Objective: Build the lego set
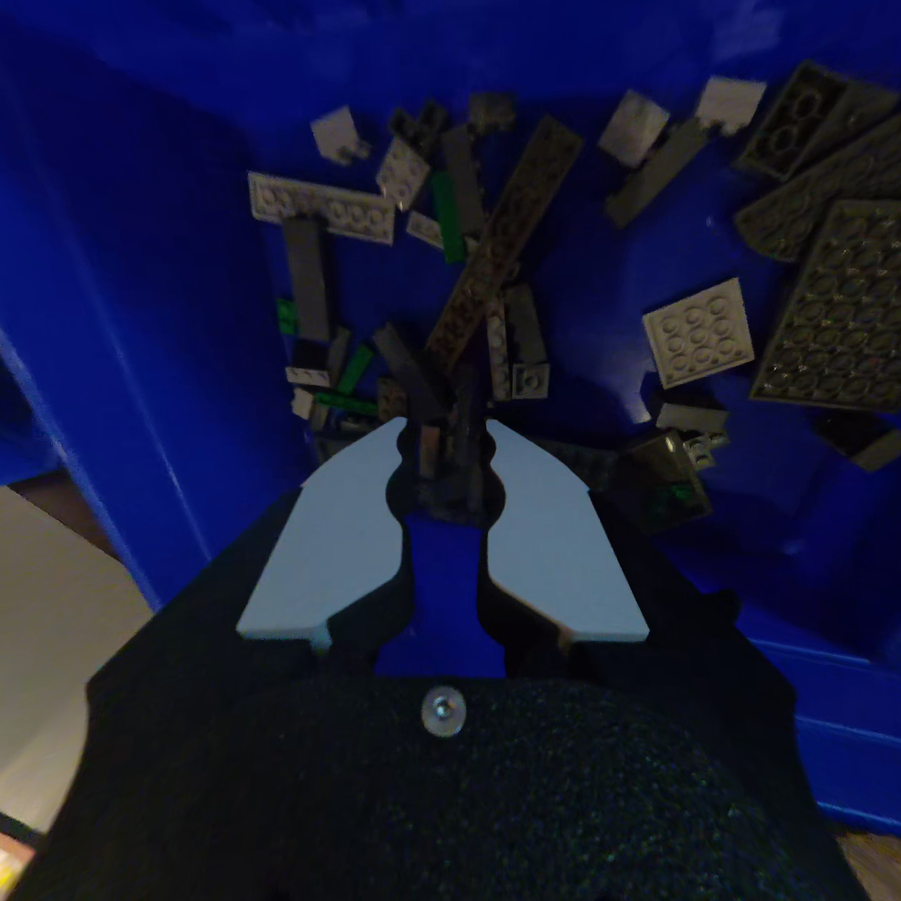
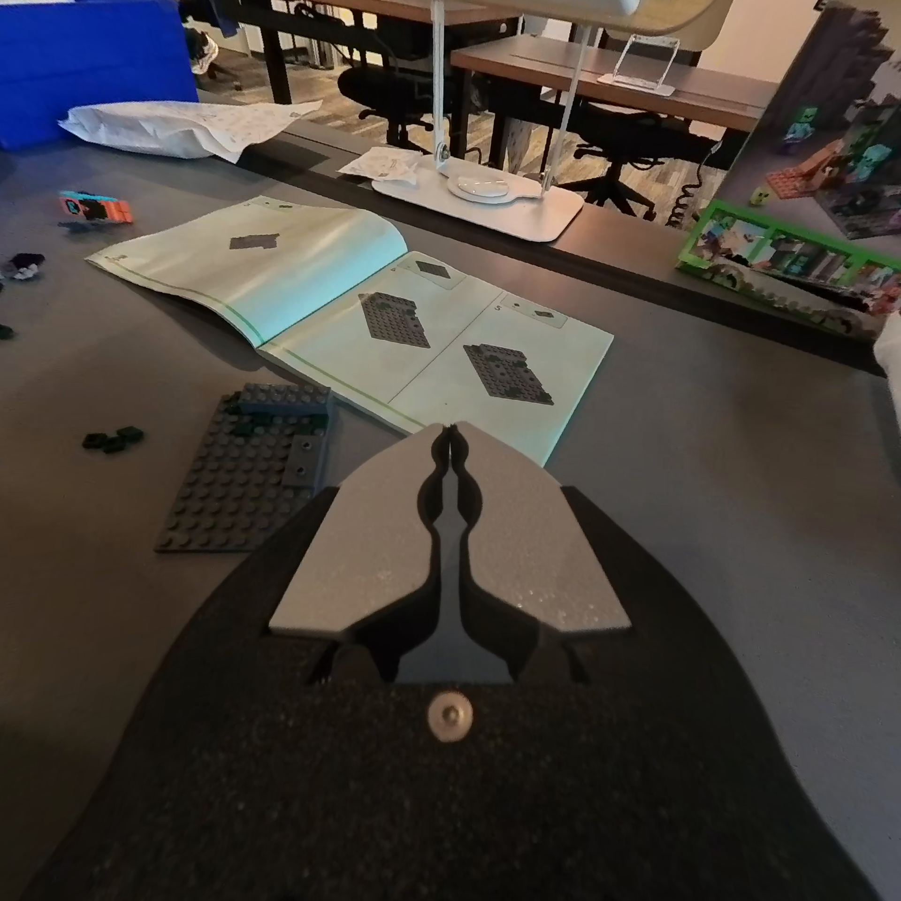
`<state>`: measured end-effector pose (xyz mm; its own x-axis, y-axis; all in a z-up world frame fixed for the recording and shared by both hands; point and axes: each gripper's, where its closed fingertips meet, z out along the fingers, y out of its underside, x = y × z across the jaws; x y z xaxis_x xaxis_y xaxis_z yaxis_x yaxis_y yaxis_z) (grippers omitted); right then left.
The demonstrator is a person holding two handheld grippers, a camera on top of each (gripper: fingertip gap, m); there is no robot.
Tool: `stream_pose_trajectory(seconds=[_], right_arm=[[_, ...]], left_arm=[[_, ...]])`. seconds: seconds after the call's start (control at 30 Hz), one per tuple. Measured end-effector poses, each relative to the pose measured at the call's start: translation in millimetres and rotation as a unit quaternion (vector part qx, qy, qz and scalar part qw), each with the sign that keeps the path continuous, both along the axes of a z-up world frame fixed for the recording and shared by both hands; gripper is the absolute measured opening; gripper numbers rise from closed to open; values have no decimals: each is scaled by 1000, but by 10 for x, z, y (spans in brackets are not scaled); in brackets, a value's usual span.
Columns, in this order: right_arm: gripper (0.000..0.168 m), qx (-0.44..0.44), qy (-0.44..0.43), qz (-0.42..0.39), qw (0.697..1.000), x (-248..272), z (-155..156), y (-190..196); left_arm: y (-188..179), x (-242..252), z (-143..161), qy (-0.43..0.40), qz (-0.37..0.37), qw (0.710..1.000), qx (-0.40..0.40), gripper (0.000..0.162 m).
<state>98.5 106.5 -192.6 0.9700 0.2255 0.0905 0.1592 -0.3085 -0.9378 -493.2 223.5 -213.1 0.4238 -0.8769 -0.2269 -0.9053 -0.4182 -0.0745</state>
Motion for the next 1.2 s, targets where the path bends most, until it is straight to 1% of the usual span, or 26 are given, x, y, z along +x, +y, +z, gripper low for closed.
stream_pose_trajectory(seconds=[0.17,0.23,0.3,0.4,0.5,0.53,0.67,0.77,0.87,1.0,1.1,1.2], right_arm=[[0,3,0,1,1000,-4,11,-5],[0,3,0,1,1000,-4,12,-6],[0,3,0,1,1000,-5,12,-6],[0,3,1,1,1000,-3,13,-7],[0,3,3,1,1000,0,16,-8],[0,3,4,0,1000,2,17,-8],[0,1,5,1,1000,3,11,-6],[0,3,6,0,1000,3,16,-8],[0,3,7,0,1000,5,17,-8],[0,0,4,2,1000,-4,8,-5],[0,1,3,2,1000,-6,9,-6],[0,3,2,2,1000,-6,15,-10]], left_arm=[[73,384,-2,-53,-54,997,20,27],[79,545,-46,-70,-75,995,10,30],[160,671,-87,-84,-92,992,19,31],[171,795,-210,-102,-108,989,-14,40],[183,780,-351,-88,-130,987,-34,44],[166,787,-381,-92,-131,986,-44,42],[192,771,-380,-101,-128,986,-42,23],[110,642,-404,-82,-119,988,-60,17],[-42,501,-387,-70,-113,988,-78,19],[-292,339,-273,-61,-114,986,-102,22],[-339,269,-159,-61,-104,987,-102,25],[-264,231,-62,-70,-100,989,-87,27]])
